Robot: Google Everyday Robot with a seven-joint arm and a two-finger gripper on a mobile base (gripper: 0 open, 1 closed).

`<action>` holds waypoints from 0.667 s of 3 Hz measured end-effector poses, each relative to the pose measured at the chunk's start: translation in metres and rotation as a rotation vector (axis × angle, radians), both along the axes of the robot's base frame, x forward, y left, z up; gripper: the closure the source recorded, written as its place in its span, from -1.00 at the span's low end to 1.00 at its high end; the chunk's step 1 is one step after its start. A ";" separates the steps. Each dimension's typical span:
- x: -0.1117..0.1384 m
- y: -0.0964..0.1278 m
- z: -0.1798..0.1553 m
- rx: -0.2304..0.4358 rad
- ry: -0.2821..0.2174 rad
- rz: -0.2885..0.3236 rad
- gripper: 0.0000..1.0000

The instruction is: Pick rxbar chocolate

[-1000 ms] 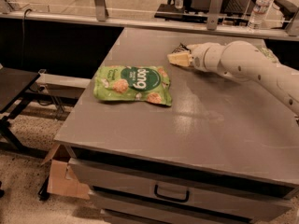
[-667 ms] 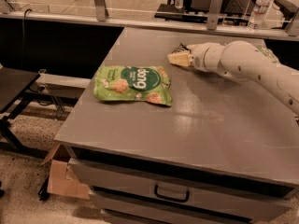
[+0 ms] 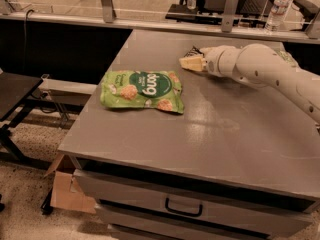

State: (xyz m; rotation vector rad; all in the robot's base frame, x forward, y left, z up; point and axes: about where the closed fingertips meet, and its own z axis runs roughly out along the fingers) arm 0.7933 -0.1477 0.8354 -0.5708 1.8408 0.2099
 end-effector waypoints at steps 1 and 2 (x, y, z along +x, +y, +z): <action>0.000 0.000 0.000 0.000 0.000 0.000 1.00; -0.005 0.003 0.047 0.003 -0.134 0.021 1.00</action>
Offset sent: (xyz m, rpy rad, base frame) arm -0.1119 0.0185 0.3849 0.0250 -1.1326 0.1734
